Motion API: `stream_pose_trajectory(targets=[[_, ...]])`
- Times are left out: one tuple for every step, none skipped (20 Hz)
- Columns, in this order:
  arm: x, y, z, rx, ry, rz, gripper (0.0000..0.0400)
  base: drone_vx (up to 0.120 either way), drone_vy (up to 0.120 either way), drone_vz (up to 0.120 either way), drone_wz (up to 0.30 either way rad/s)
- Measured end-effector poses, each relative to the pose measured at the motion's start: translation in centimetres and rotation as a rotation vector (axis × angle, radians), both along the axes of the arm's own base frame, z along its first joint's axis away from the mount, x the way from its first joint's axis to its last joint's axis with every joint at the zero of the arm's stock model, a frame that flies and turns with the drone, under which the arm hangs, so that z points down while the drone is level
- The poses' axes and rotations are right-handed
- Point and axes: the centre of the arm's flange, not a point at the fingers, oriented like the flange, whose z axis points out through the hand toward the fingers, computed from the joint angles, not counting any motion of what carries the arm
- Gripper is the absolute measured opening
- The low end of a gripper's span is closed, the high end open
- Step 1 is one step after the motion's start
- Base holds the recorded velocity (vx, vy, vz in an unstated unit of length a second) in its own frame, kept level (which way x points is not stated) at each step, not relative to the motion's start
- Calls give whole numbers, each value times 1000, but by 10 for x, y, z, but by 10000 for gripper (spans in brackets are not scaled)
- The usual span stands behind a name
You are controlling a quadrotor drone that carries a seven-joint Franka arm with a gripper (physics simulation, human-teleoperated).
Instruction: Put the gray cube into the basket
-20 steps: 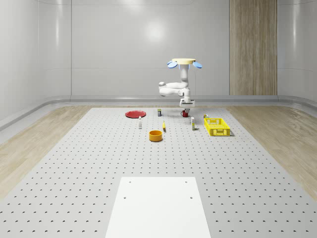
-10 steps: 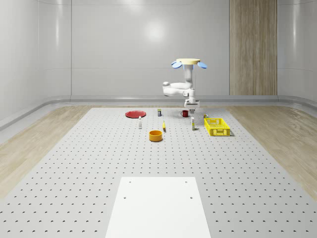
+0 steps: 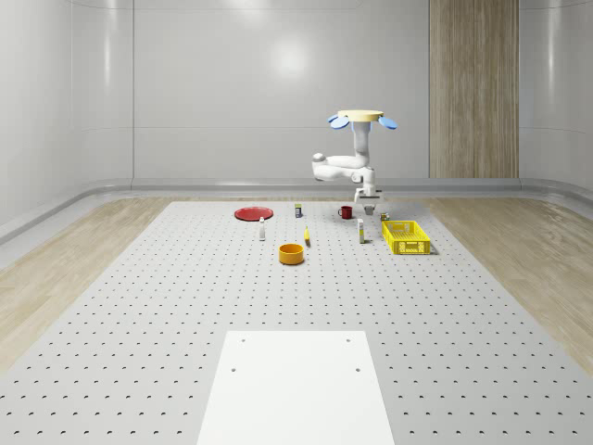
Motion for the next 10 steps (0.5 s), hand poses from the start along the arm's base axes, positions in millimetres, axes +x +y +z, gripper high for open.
stream_pose_trajectory(targets=[[0,0,0,0,0,0,250,80,120,0,0],[0,0,0,0,0,0,250,0,120,0,0],[0,0,0,0,0,0,250,0,120,0,0],[0,0,0,0,0,0,250,0,120,0,0],[0,0,0,0,0,0,250,0,120,0,0],[0,0,0,0,0,0,250,40,120,0,0],[0,0,0,0,0,0,250,120,120,0,0],[0,0,0,0,0,0,250,120,120,0,0],[0,0,0,0,0,0,250,120,120,0,0],[0,0,0,0,0,0,250,80,120,0,0]])
